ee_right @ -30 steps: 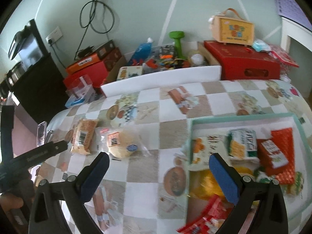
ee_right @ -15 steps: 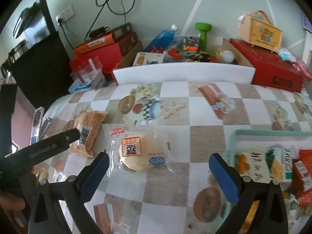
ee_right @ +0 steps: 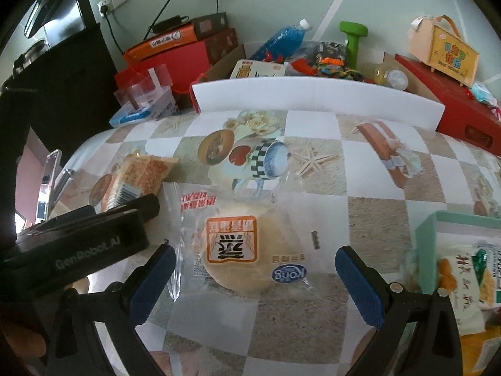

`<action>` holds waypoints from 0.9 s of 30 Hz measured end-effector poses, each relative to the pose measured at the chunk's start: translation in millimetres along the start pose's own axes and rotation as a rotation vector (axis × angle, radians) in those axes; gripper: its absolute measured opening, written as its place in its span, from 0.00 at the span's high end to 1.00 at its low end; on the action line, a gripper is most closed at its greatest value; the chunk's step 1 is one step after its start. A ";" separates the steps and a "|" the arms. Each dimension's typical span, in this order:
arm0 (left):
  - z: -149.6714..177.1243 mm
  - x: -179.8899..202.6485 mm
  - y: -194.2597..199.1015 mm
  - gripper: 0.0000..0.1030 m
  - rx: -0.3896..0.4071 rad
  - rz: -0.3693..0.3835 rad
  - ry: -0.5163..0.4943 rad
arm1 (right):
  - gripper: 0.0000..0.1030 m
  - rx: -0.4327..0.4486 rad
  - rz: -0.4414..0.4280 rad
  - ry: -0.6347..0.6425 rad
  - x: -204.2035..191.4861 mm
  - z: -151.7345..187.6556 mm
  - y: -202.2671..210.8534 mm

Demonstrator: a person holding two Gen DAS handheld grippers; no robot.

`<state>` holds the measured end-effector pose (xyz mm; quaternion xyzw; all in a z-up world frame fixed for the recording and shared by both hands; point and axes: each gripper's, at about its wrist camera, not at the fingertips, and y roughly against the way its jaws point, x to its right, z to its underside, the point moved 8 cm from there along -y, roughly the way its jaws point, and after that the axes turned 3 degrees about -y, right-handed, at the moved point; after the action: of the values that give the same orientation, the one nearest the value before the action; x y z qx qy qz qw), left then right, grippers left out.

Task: Organize snacks
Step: 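Grasp the cream wafer bar with the left tool while the right tool grasps the round bun, then lift the wafer bar and round bun and carry them over the tray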

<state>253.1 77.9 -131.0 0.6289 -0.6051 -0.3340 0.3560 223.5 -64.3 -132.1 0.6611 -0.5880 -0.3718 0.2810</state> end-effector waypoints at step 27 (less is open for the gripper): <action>-6.2 2.6 51.0 0.59 0.039 -0.049 -0.045 | 0.35 0.007 -0.010 -0.035 5.4 -3.3 44.7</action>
<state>231.8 74.9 -84.3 0.6428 -0.6038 -0.3446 0.3217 200.9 -76.6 -95.0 0.6585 -0.5907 -0.3827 0.2664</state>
